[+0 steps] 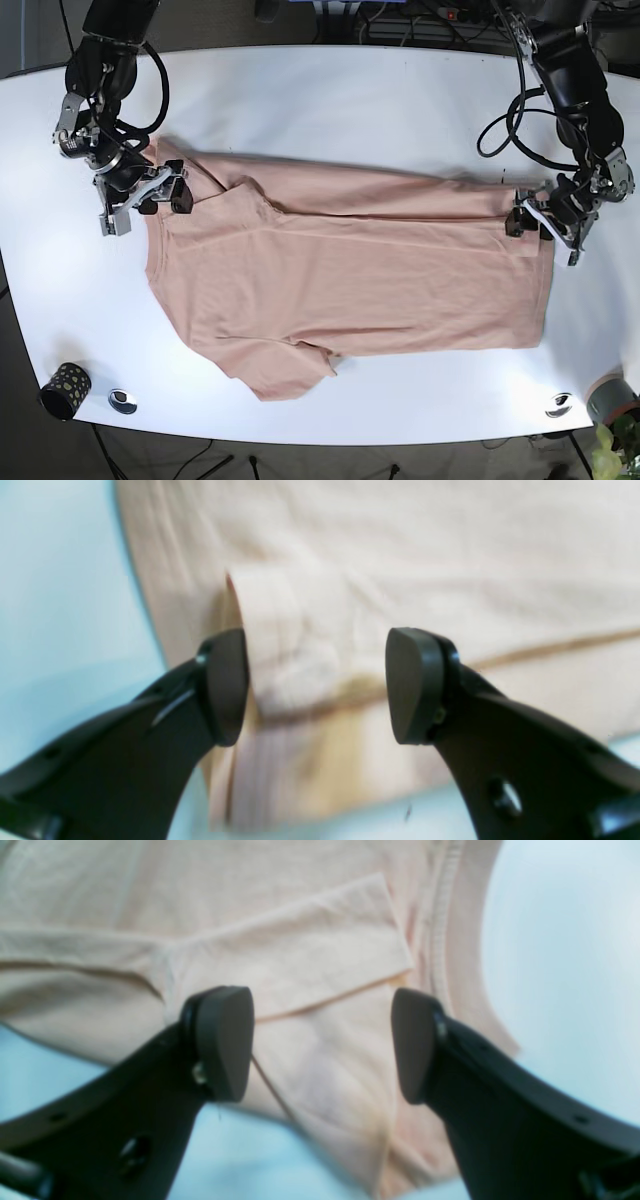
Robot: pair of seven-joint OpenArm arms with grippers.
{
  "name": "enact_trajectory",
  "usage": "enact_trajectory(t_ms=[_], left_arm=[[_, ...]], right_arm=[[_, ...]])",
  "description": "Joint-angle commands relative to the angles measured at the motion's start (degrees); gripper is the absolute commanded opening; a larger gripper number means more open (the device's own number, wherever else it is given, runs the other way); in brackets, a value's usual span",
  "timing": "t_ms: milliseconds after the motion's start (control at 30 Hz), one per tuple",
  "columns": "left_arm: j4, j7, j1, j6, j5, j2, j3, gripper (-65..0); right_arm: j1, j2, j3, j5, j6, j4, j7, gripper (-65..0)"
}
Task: Fold the T-shirt properly
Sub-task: 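Lift the shoulder edge with both grippers and fold it over the shirt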
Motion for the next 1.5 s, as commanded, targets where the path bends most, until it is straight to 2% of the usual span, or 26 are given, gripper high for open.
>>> enact_trajectory(t_ms=[0, 267, 433, 700, 800, 900, 1100, 1233, 1300, 1400, 1467], left_arm=[[3.3, -0.9, 0.5, -0.2, -0.8, -1.2, -0.2, -26.5], [6.9, -2.4, 5.5, -0.2, -0.7, -1.4, -0.2, -26.5], [5.6, -5.9, 7.8, -0.2, -0.7, -1.4, -0.2, -26.5], [1.5, -6.4, 7.4, -0.2, -0.6, -1.4, -0.2, -26.8], [1.3, -6.4, 7.4, -0.2, -0.6, -1.4, -0.2, -31.9], [1.3, -6.4, 7.4, -0.2, -0.6, -1.4, -0.2, -39.0], [1.8, -6.4, 7.9, -0.2, -0.6, -1.5, 1.5, -41.4], [3.9, -6.4, 9.3, -0.2, -0.6, -1.5, 1.3, -54.4], [5.3, -6.4, 10.0, -0.2, -0.6, -1.5, 1.3, -57.5], [6.4, -6.4, 10.7, -0.2, -0.6, -1.5, 1.3, -57.5], [6.9, -6.3, 11.1, -0.2, -0.6, -1.6, 1.2, -57.5]], right_arm=[[-1.1, 1.0, 0.3, -0.6, 0.40, 2.5, 1.1, -28.5], [-5.5, 1.0, 0.8, -1.0, 0.57, 2.4, 1.1, -30.6], [-6.3, 1.0, 0.8, -1.1, 0.40, 2.3, 1.2, -30.6], [-6.4, 1.0, 0.8, -1.4, 0.31, 1.8, 1.2, -30.6], [-6.4, 0.9, 0.8, -3.5, 0.31, 1.7, 1.2, -30.6], [-6.3, 0.4, 1.3, -7.8, 0.31, 1.7, 1.4, -30.6], [-6.2, -2.0, 2.3, -8.7, 0.66, 1.5, 1.3, -30.6], [-6.8, -3.5, 2.3, -8.4, 0.75, 1.7, 1.2, -30.8], [-6.8, -4.5, 2.3, -8.6, 0.75, 1.7, 1.2, -31.2], [-6.8, -5.1, 2.3, -8.5, 0.75, 1.8, 1.2, -40.4], [-6.8, -5.2, 2.3, -8.5, 0.66, 1.8, 1.2, -52.8]])
